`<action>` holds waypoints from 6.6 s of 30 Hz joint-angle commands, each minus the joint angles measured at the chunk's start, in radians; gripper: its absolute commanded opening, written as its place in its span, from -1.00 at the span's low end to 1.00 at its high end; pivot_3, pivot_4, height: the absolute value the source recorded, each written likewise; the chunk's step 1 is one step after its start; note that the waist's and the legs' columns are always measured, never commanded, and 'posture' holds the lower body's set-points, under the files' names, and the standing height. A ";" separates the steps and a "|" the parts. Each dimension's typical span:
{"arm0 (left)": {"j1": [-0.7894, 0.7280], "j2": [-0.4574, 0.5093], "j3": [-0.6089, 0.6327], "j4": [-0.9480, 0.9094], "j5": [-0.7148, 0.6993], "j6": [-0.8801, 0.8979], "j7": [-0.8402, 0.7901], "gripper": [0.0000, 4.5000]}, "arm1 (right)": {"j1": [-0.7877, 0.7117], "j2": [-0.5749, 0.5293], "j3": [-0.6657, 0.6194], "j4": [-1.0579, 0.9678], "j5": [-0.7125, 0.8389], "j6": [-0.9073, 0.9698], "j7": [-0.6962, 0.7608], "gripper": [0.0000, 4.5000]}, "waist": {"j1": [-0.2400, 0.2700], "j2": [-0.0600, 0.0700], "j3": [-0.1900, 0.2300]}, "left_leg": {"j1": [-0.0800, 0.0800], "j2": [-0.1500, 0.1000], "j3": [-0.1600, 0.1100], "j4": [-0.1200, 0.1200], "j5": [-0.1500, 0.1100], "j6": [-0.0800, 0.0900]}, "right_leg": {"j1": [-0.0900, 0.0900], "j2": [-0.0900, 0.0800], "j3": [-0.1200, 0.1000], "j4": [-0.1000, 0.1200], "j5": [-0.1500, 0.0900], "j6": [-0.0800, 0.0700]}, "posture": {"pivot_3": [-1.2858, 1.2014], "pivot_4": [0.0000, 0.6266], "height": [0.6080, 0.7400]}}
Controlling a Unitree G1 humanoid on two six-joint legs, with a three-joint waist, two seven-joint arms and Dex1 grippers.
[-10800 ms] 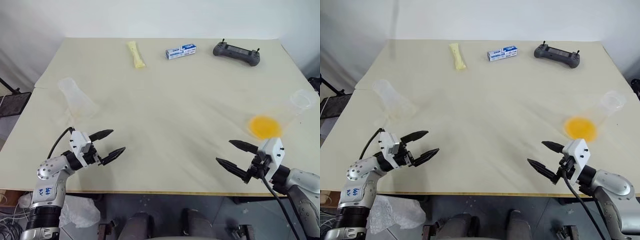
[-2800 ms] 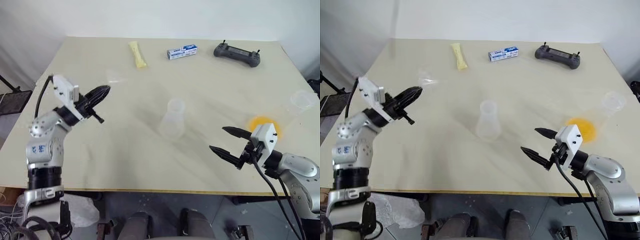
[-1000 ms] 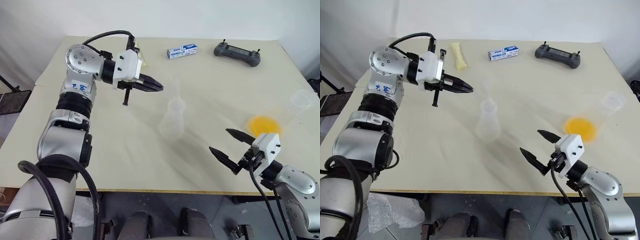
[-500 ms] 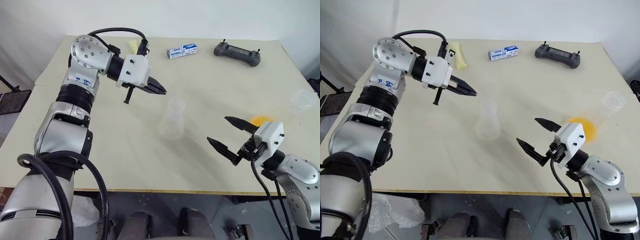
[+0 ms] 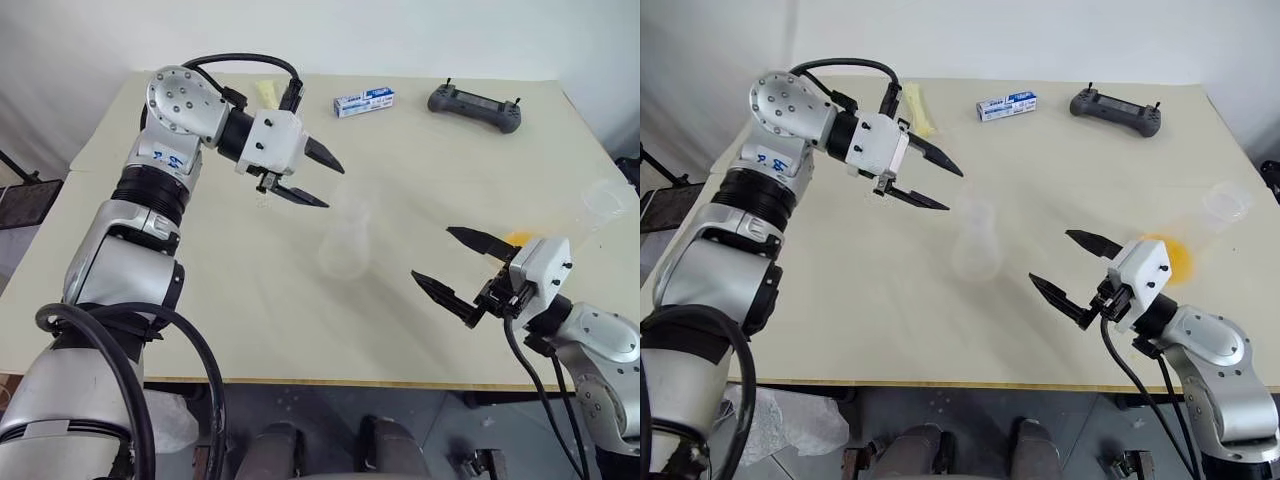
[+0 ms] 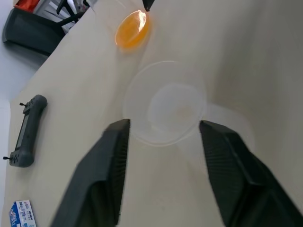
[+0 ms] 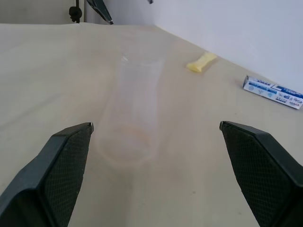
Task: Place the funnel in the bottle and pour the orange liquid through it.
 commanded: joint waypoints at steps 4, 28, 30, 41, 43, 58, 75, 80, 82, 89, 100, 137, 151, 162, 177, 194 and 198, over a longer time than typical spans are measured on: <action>-0.026 0.015 0.076 -0.045 -0.077 0.107 -0.112 0.98 | 0.017 -0.029 -0.047 -0.051 0.028 0.008 0.002 1.00 | 0.000 0.000 0.000 | 0.000 0.000 0.000 0.000 0.000 0.000 | 0.000 0.000 0.000 0.000 0.000 0.000 | 0.03 -0.52 1.00; 0.864 -0.024 0.488 -0.734 -0.238 0.701 0.316 0.98 | 0.394 0.225 -0.319 -0.311 0.029 0.189 -0.456 1.00 | 0.012 0.002 -0.002 | 0.003 -0.001 -0.004 0.004 0.000 0.000 | 0.001 -0.001 0.005 0.005 0.000 0.000 | 0.03 -0.52 1.00; 0.897 -0.019 0.475 -0.774 -0.240 0.735 0.299 0.98 | 0.381 0.234 -0.337 -0.297 0.027 0.192 -0.484 1.00 | 0.005 0.003 -0.002 | 0.004 -0.001 -0.003 0.004 0.000 -0.001 | 0.001 -0.001 0.006 0.006 0.000 0.000 | 0.03 -0.52 1.00; 0.969 -0.015 0.461 -0.836 -0.235 0.766 0.261 0.98 | 0.138 0.126 -0.387 -0.026 0.005 0.198 -0.519 1.00 | -0.002 0.003 -0.002 | 0.008 0.000 0.002 -0.002 0.000 -0.001 | 0.001 0.000 0.008 0.006 0.000 -0.001 | 0.03 -0.52 1.00; 0.971 -0.019 0.457 -0.839 -0.228 0.766 0.268 0.98 | 0.082 0.111 -0.381 0.032 -0.004 0.192 -0.525 1.00 | -0.004 0.003 -0.002 | 0.008 -0.001 0.003 -0.001 0.000 -0.001 | 0.001 0.000 0.009 0.006 0.000 -0.001 | 0.03 -0.52 1.00; 1.025 -0.052 0.438 -0.961 -0.232 0.786 0.350 0.98 | -0.130 0.034 -0.337 0.331 -0.091 0.106 -0.450 1.00 | -0.006 0.003 -0.002 | 0.008 0.000 0.004 -0.002 0.000 0.000 | 0.001 -0.001 0.009 0.005 0.000 -0.001 | 0.03 -0.52 1.00; 1.033 -0.049 0.440 -0.993 -0.228 0.783 0.386 0.98 | -0.359 -0.010 -0.280 0.636 -0.143 -0.003 -0.377 1.00 | -0.004 0.004 -0.002 | 0.008 0.000 0.003 -0.002 0.000 0.000 | 0.002 -0.001 0.008 0.004 0.000 -0.001 | 0.03 -0.52 1.00; 1.023 -0.052 0.439 -0.980 -0.225 0.775 0.390 1.00 | -0.378 -0.002 -0.284 0.649 -0.137 0.000 -0.388 0.58 | -0.006 0.004 -0.002 | 0.007 0.000 0.003 -0.002 0.000 0.000 | 0.002 -0.001 0.008 0.003 0.000 -0.001 | 0.03 -0.52 1.00; 1.018 -0.053 0.439 -0.972 -0.224 0.771 0.391 1.00 | -0.379 0.002 -0.287 0.640 -0.136 -0.002 -0.396 0.28 | -0.005 0.004 -0.002 | 0.007 0.000 0.003 -0.002 0.000 0.000 | 0.002 -0.001 0.008 0.003 0.000 -0.001 | 0.03 -0.52 1.00; 0.995 -0.055 0.439 -0.938 -0.221 0.756 0.381 1.00 | -0.369 0.010 -0.278 0.545 -0.124 0.021 -0.413 0.10 | -0.005 0.006 -0.001 | 0.007 0.000 0.003 -0.002 0.000 0.000 | 0.002 -0.001 0.007 0.003 0.000 -0.001 | 0.03 -0.52 1.00; 0.848 -0.048 0.451 -0.698 -0.207 0.659 0.270 1.00 | -0.517 -0.046 0.041 0.111 -0.231 0.330 -0.475 0.10 | -0.012 0.010 0.000 | 0.002 0.000 0.002 -0.001 0.000 -0.001 | -0.003 0.000 0.006 0.003 0.000 -0.001 | 0.03 -0.52 1.00; 0.764 -0.054 0.455 -0.553 -0.183 0.626 0.169 1.00 | -0.889 -0.058 0.644 0.287 -1.184 -0.136 -0.281 0.10 | -0.031 0.009 0.000 | -0.002 -0.001 0.002 -0.002 0.000 0.000 | -0.010 -0.001 0.005 0.006 0.000 0.000 | 0.03 -0.52 1.00; 0.766 -0.059 0.454 -0.568 -0.185 0.633 0.179 1.00 | -0.890 -0.055 0.626 0.355 -1.271 -0.293 -0.277 0.10 | -0.032 0.009 0.000 | -0.003 -0.001 0.003 -0.002 0.000 0.000 | -0.011 -0.001 0.005 0.007 0.000 0.000 | 0.03 -0.52 1.00; 0.760 -0.068 0.450 -0.579 -0.185 0.643 0.188 1.00 | -0.905 -0.051 0.605 0.383 -1.301 -0.355 -0.278 0.10 | -0.031 0.009 0.000 | -0.003 -0.001 0.003 -0.001 0.000 0.000 | -0.011 -0.001 0.006 0.007 0.000 0.000 | 0.03 -0.52 1.00; 0.741 -0.080 0.450 -0.564 -0.186 0.639 0.182 1.00 | -0.917 -0.071 0.575 0.416 -1.315 -0.427 -0.269 0.10 | -0.032 0.009 0.000 | -0.003 -0.001 0.003 -0.002 0.000 0.000 | -0.011 -0.001 0.006 0.007 0.000 0.000 | 0.03 -0.52 1.00; 0.740 -0.086 0.488 -0.556 -0.219 0.619 0.179 1.00 | -0.936 -0.069 0.580 0.451 -1.320 -0.495 -0.268 0.10 | -0.033 0.009 0.000 | -0.003 -0.001 0.003 -0.002 0.000 0.000 | -0.011 -0.001 0.006 0.007 0.000 0.000 | 0.03 -0.52 1.00; 0.737 -0.091 0.496 -0.549 -0.219 0.610 0.178 1.00 | -0.945 -0.068 0.581 0.463 -1.322 -0.507 -0.270 0.10 | -0.032 0.009 0.000 | -0.003 -0.001 0.003 -0.001 0.000 0.000 | -0.011 -0.001 0.006 0.007 0.000 0.000 | 0.03 -0.52 1.00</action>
